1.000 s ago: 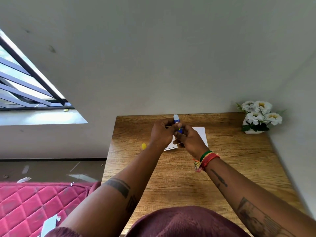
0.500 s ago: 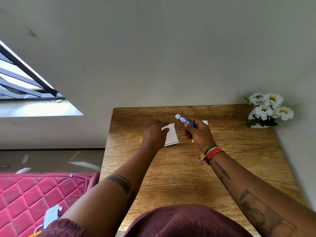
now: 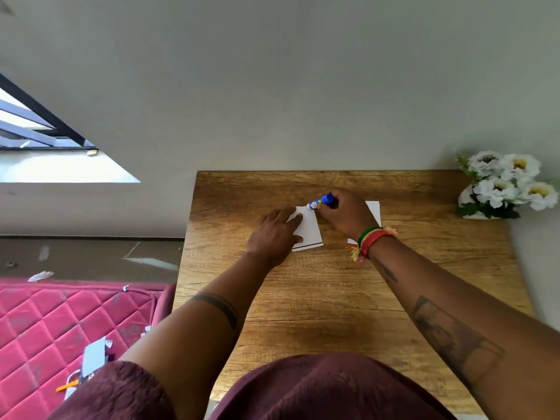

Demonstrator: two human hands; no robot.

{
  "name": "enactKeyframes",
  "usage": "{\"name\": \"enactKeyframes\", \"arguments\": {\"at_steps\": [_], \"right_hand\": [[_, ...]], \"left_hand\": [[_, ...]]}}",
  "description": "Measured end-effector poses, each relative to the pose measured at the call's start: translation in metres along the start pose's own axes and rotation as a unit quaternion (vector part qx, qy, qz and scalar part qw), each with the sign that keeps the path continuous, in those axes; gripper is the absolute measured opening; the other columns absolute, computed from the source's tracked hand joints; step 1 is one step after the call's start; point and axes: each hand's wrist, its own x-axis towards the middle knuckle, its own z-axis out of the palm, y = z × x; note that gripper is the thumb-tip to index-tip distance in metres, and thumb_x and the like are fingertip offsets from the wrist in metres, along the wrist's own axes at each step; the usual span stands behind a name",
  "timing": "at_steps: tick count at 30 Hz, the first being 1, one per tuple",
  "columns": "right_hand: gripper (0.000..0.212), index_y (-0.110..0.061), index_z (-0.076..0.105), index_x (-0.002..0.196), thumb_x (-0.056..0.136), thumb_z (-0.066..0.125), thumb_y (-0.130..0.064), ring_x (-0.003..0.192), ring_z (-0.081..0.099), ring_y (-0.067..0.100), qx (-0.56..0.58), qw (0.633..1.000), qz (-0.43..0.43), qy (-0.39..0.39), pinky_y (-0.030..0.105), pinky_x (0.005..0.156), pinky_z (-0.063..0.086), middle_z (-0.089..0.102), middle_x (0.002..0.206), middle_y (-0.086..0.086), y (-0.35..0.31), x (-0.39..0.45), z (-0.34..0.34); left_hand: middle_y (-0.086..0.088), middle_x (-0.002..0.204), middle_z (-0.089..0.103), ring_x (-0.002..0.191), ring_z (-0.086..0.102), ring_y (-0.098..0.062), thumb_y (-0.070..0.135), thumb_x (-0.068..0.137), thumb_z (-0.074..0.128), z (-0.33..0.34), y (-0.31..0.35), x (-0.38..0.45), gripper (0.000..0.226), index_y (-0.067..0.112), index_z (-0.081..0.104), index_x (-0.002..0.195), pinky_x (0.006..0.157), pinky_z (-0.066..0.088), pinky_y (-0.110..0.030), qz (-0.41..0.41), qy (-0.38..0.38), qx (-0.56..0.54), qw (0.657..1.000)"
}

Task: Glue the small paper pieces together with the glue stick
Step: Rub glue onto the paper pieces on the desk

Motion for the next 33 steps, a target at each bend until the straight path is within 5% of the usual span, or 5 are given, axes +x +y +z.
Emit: {"name": "enactKeyframes", "arguments": {"at_steps": [6,19,33], "right_hand": [[0.016,-0.014,0.065,0.099,0.089,0.068,-0.026,0.08,0.056,0.02,-0.098,0.994,-0.04,-0.006,0.033,0.068,0.049,0.059,0.091,-0.001,0.0,0.007,0.01],[0.022,-0.017,0.066,0.108,0.088,0.064,-0.026,0.091,0.059,0.021,-0.209,0.967,-0.113,-0.096,0.033,0.076,0.05,0.065,0.11,0.003,-0.008,-0.015,0.001],[0.015,-0.024,0.06,0.088,0.087,0.069,-0.036,0.078,0.06,0.019,-0.2,0.971,-0.078,-0.103,0.03,0.064,0.046,0.065,0.089,-0.002,0.002,-0.051,-0.007]], "left_hand": [[-0.004,0.164,0.03,0.149,0.029,-0.031,0.047,0.1,0.056,0.002,-0.001,0.001,0.064,0.024,0.038,0.156,0.118,0.027,-0.048,0.004,0.004,0.004,1.0],[-0.005,0.161,0.035,0.146,0.029,-0.034,0.049,0.099,0.057,0.004,0.004,0.0,0.063,0.024,0.041,0.154,0.115,0.028,-0.051,-0.011,0.015,0.032,0.999],[-0.01,0.159,0.033,0.145,0.028,-0.035,0.049,0.099,0.056,0.0,0.012,-0.003,0.062,0.019,0.042,0.152,0.116,0.025,-0.051,-0.022,0.02,0.078,0.996]]}}
